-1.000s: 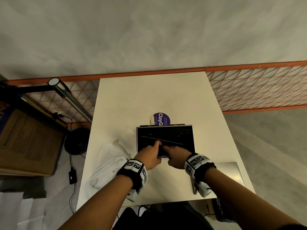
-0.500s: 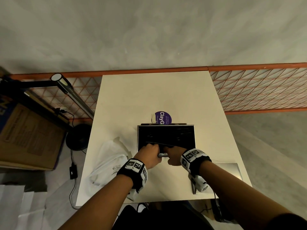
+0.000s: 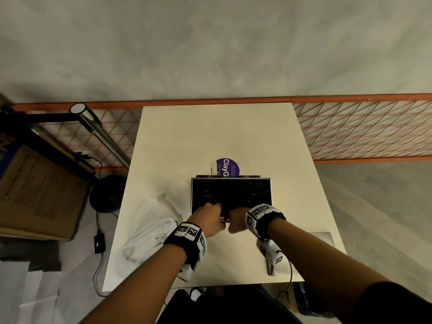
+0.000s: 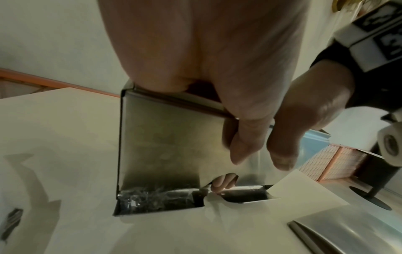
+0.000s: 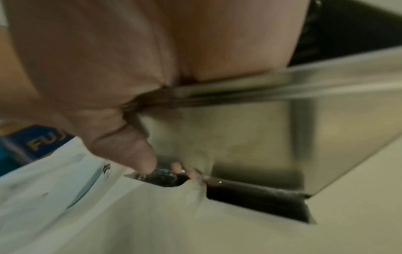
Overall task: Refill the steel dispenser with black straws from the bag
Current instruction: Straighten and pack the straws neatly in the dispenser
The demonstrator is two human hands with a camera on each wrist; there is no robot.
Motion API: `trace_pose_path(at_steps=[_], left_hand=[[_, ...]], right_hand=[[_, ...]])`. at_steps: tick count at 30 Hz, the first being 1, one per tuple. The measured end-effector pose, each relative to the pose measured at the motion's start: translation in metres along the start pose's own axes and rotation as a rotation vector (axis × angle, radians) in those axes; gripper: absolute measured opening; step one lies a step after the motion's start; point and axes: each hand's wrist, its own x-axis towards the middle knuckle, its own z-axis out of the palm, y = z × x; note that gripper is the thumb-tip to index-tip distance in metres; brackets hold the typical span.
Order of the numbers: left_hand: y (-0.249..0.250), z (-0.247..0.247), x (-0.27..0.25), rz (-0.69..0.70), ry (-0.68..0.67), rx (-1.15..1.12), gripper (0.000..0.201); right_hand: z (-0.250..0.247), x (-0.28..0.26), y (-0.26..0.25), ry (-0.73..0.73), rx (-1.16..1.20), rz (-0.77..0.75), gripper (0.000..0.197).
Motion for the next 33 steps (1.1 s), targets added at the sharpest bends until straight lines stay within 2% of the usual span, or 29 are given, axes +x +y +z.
trace_pose_path(at_steps=[3, 7, 14, 22, 26, 31, 33], left_hand=[[0.001, -0.001, -0.001, -0.008, -0.031, 0.005, 0.034], [0.000, -0.001, -0.001, -0.001, -0.048, 0.028, 0.026], [0.006, -0.008, 0.007, 0.019, -0.006, 0.225, 0.036], [0.009, -0.020, 0.014, 0.002, -0.033, 0.225, 0.037], [0.008, -0.012, 0.010, 0.005, -0.035, 0.209, 0.033], [0.005, 0.000, 0.002, -0.013, -0.045, 0.162, 0.032], [0.002, 0.003, 0.001, -0.012, -0.061, 0.133, 0.031]], right_hand=[[0.001, 0.003, 0.003, 0.009, 0.032, -0.007, 0.038], [0.001, -0.003, 0.012, 0.060, 0.111, -0.031, 0.037], [-0.012, -0.012, 0.026, 0.135, 0.223, -0.086, 0.054], [-0.018, -0.006, 0.026, 0.159, 0.190, -0.040, 0.053], [-0.010, 0.005, 0.021, 0.071, 0.099, -0.002, 0.045], [-0.005, 0.012, 0.010, -0.022, -0.005, 0.048, 0.015], [-0.003, 0.012, 0.008, -0.037, -0.022, 0.042, 0.016]])
